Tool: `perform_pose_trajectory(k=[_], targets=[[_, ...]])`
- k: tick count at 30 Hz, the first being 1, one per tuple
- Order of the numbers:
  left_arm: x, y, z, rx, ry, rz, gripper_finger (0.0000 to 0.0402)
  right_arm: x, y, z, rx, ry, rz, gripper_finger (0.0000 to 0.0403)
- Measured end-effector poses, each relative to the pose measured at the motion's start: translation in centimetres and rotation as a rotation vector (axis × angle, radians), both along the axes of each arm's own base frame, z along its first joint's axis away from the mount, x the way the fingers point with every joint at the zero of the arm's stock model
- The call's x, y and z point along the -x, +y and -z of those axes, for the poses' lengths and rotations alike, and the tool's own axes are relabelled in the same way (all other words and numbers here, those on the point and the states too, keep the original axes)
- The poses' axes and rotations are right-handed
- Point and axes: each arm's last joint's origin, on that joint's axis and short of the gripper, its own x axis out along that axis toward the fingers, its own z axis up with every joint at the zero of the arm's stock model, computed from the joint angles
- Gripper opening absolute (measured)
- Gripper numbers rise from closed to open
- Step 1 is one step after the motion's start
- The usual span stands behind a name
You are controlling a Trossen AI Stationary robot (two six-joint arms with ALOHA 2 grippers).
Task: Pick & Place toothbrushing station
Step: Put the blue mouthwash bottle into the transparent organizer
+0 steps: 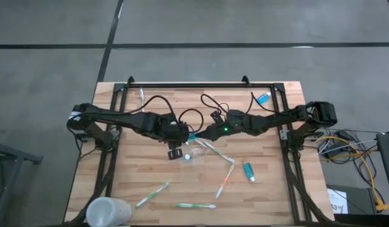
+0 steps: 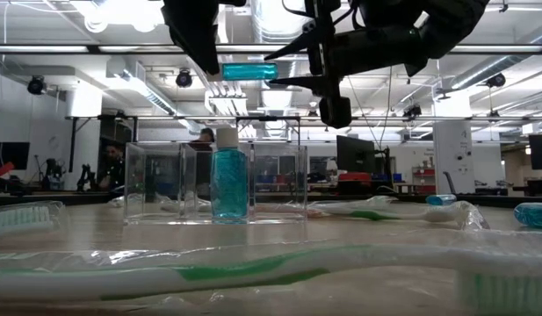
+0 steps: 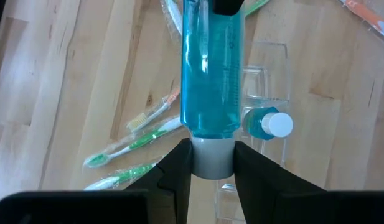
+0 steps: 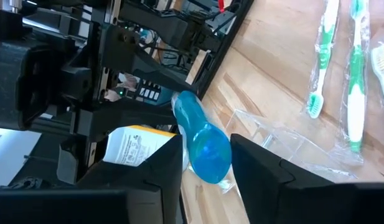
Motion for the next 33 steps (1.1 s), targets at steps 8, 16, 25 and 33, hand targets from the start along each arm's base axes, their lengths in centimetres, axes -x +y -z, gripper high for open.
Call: perform_pose_trajectory(k=[8, 16, 25, 33], targets=[[0.01, 0.0, 0.0, 0.0, 0.001, -0.001, 0.0106, 0.0, -0.02, 0.0, 0.014, -0.001, 0.001, 0.0087], [0.0, 0.0, 0.0, 0.0, 0.0, -0.002, 0.0106, 0.0, -0.02, -0.01, 0.013, -0.002, 0.003, 0.01], [0.05, 0.01, -0.07, -0.001, -0.002, -0.002, 0.0106, 0.0, -0.03, -0.01, 0.012, -0.002, 0.003, 0.0097], [0.36, 0.04, -0.44, -0.036, -0.002, 0.059, 0.0106, -0.03, -0.03, -0.09, 0.012, -0.009, 0.004, 0.0099]])
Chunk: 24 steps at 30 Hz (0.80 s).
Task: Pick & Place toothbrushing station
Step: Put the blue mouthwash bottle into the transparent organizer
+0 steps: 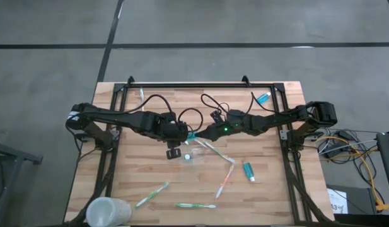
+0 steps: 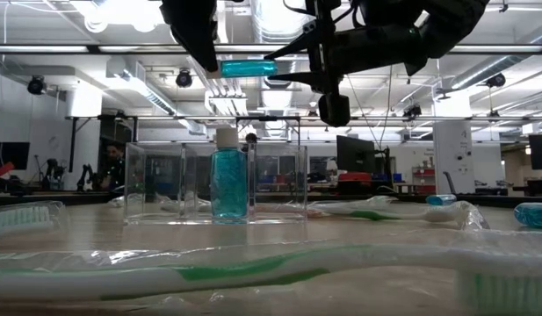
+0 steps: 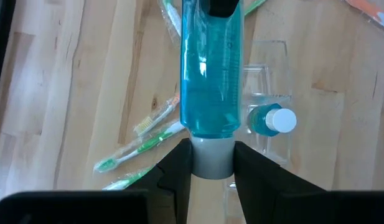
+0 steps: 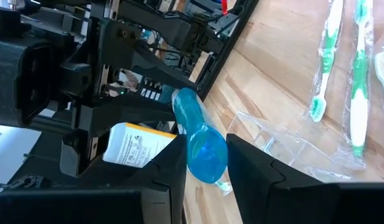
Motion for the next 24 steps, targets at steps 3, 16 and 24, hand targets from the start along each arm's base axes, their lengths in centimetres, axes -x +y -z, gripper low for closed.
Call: perform_pose_trajectory(k=[3, 16, 24], targets=[[-0.03, -0.01, 0.03, 0.022, -0.008, -0.041, 0.0111, 0.0, 0.0, 0.01, 0.0, 0.001, 0.0, 0.0099], [-0.11, -0.03, 0.05, 0.012, -0.007, -0.02, 0.0172, 0.01, -0.01, 0.08, -0.004, 0.008, 0.003, 0.01], [-0.09, -0.05, -0.13, 0.01, -0.007, -0.002, 0.0174, 0.01, 0.0, 0.07, -0.004, 0.007, 0.003, 0.01]])
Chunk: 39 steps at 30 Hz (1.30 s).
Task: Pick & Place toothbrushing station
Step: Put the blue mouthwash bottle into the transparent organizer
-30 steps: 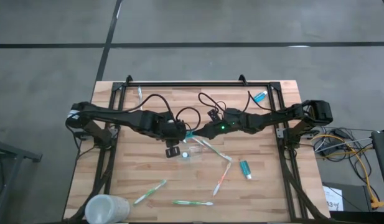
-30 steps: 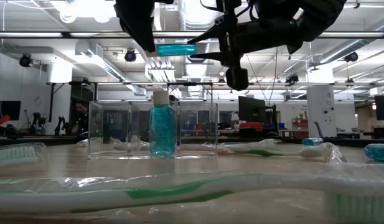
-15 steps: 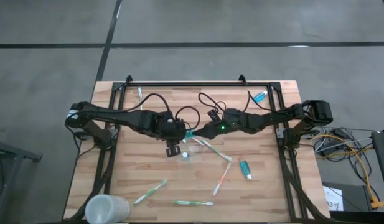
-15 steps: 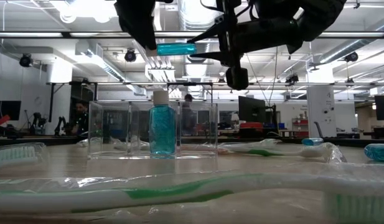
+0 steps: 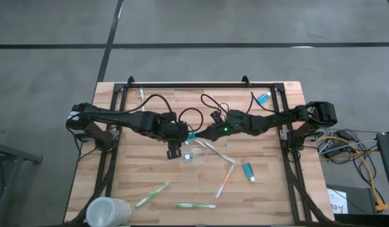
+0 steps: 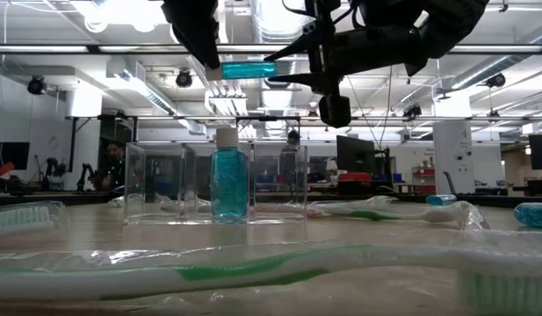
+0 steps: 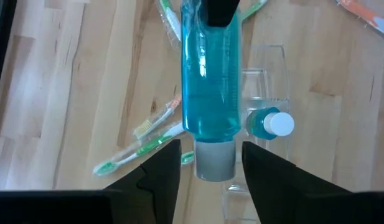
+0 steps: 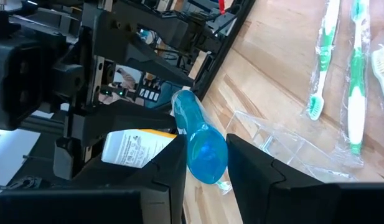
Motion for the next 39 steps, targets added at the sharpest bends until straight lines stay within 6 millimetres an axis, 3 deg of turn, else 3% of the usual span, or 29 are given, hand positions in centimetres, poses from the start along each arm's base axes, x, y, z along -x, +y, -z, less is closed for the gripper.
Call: perform_pose_trajectory(k=[21, 28, 39], targets=[[0.0, 0.0, -0.1, 0.009, -0.008, -0.035, 0.0175, -0.1, 0.0, -0.3, 0.008, -0.012, -0.002, 0.01], [0.9, 0.4, -2.1, -0.058, -0.08, -0.077, 0.0175, -0.1, 0.0, -0.3, 0.012, -0.012, -0.002, 0.01], [5.0, 1.2, -6.1, -0.099, -0.242, -0.15, 0.0175, -0.3, 0.0, -1.3, 0.072, -0.125, -0.013, 0.0097]])
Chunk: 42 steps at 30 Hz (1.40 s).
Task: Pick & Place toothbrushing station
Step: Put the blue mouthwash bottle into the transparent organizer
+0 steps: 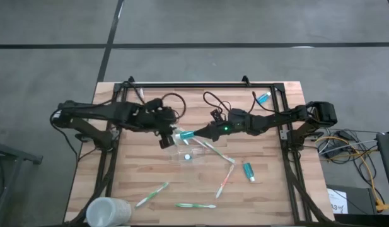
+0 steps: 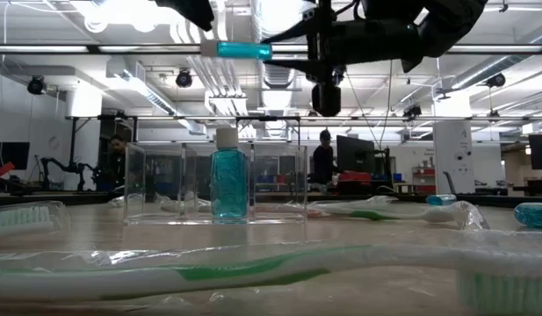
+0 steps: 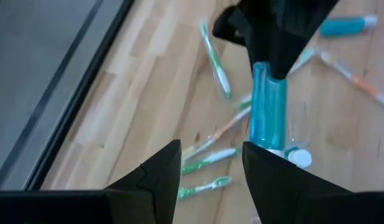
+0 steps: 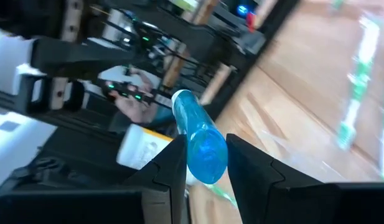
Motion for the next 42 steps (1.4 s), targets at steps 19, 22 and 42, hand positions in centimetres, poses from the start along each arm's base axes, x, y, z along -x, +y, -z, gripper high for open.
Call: perform_pose_trajectory(k=[19, 22, 42], targets=[[1.2, 0.1, 0.2, -0.071, 0.004, 0.064, 0.0175, 0.2, 0.0, -0.7, 0.053, -0.086, -0.003, 0.0096], [1.7, 0.1, 1.0, -0.072, -0.042, 0.067, 0.0175, 0.2, 0.0, -0.8, 0.061, -0.09, -0.003, 0.0096], [8.3, -0.2, 9.3, 0.044, -0.658, 0.119, 0.0175, 0.3, -0.2, -0.9, 0.058, -0.095, 0.001, 0.0096]])
